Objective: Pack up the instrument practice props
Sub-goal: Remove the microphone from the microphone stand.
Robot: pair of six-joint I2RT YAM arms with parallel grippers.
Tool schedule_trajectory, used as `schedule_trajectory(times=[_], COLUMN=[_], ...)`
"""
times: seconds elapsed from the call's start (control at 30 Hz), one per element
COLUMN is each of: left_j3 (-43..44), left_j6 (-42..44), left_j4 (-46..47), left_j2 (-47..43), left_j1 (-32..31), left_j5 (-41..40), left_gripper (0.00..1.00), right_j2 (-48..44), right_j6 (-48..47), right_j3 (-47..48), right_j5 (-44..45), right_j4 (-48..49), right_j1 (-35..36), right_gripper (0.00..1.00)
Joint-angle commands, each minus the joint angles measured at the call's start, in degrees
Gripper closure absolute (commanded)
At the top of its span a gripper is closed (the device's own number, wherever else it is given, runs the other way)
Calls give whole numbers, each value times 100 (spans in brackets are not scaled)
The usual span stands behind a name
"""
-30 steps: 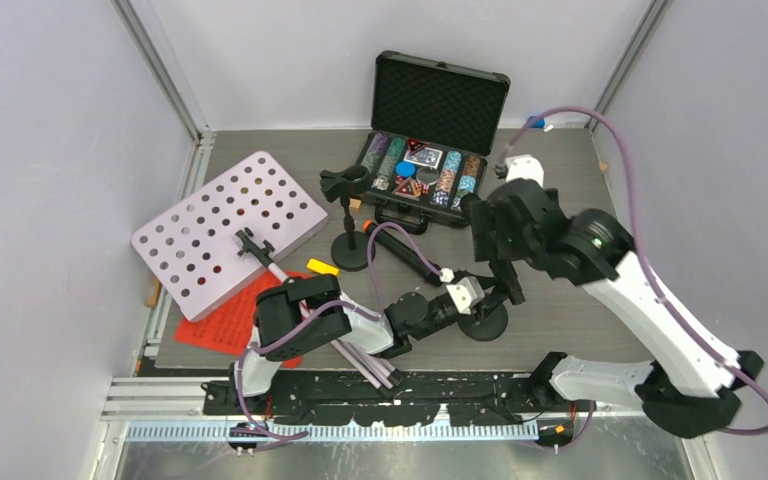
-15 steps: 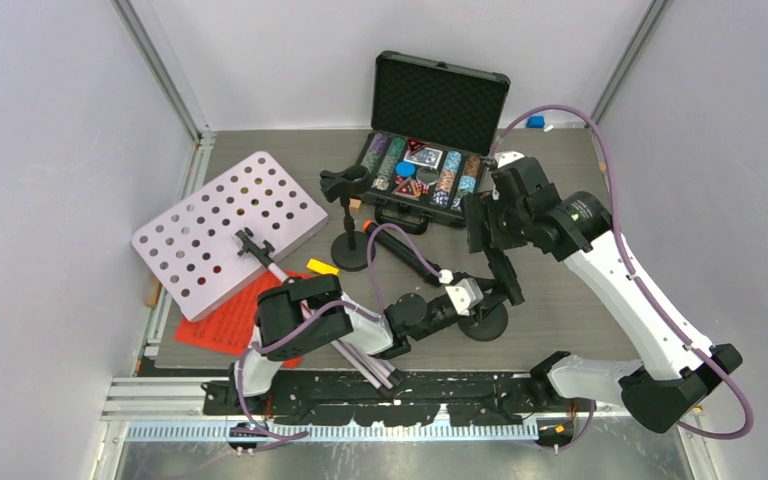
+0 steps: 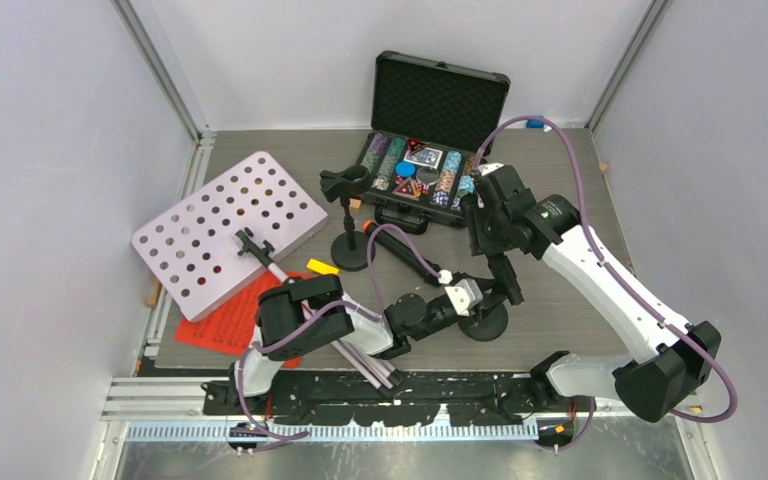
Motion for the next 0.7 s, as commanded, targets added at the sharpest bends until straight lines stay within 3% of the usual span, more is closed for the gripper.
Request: schedule_trajectory(times=[0.0, 0.23, 0.67], left_j3=[-27, 68, 188], left_j6=[-84, -259, -728], left_j4=[-98, -98, -98], left_j2=[146, 235, 448], left_j1=[-24, -20, -16], left_j5=[97, 84, -4], left_gripper=[100, 100, 100], right_j2=[-89, -161, -966], right_j6=[-73, -179, -125], right_j3=[32, 166, 634], right_j5=[123, 306, 750], right_j4=[410, 381, 476], right_j1=[7, 7, 7], right_gripper=[64, 98, 100])
